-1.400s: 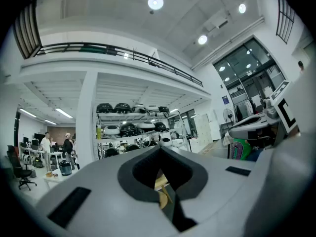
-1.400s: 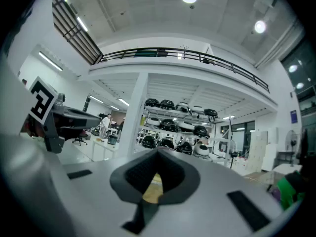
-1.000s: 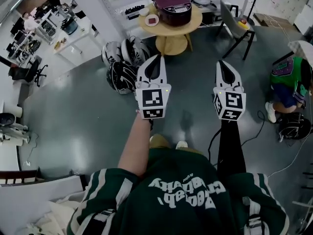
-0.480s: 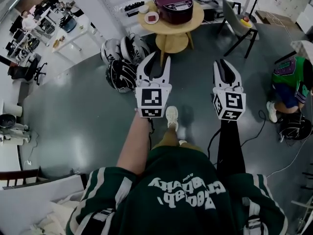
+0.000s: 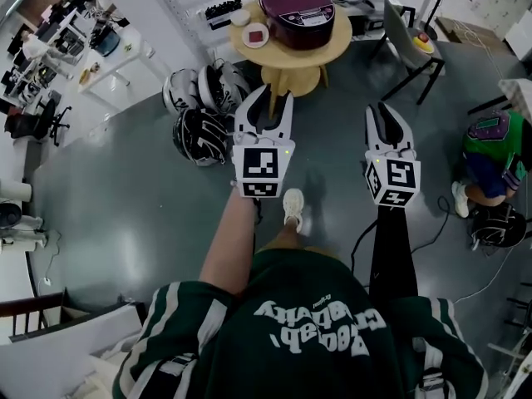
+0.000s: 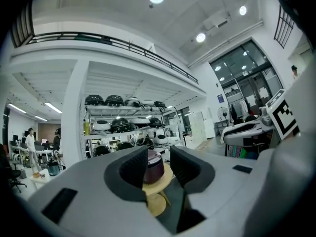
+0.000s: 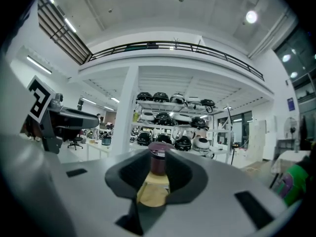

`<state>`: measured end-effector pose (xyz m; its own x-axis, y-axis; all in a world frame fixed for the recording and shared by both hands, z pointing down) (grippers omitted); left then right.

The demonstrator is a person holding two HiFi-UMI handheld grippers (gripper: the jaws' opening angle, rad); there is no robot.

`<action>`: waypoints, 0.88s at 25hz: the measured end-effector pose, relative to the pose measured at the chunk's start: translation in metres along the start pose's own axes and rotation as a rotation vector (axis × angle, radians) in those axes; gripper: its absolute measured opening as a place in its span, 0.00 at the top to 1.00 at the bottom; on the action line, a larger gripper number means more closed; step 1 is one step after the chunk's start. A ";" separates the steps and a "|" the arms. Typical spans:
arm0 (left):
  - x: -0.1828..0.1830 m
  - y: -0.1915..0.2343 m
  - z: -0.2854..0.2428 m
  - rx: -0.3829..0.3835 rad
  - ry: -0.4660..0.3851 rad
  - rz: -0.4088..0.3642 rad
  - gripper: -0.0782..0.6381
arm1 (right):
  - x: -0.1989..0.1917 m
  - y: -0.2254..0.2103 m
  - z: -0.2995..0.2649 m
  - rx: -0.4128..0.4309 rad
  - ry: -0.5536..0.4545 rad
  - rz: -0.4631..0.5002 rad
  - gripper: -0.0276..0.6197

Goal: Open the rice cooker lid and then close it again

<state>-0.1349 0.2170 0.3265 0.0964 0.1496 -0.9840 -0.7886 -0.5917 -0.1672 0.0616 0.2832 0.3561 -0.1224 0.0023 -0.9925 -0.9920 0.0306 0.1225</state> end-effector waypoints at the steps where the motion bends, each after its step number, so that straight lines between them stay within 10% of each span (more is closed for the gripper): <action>1: -0.003 0.007 -0.011 0.001 0.002 0.003 0.72 | -0.002 -0.002 -0.013 -0.001 0.001 0.000 0.81; 22: -0.036 0.097 -0.221 -0.096 -0.008 0.051 0.72 | -0.001 -0.043 -0.214 -0.070 0.014 0.024 0.80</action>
<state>-0.0807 -0.0208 0.3325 0.0518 0.1235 -0.9910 -0.7303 -0.6721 -0.1219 0.0977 0.0676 0.3524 -0.1462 -0.0115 -0.9892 -0.9884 -0.0390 0.1465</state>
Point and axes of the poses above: the fingertips, and each gripper's own axes: z backward along the fingers, y to its left, x out of its top, the point moved 2 cm from there along z, backward along the fingers, and after that the axes turned 4 degrees about -y, right-handed, at the moved point
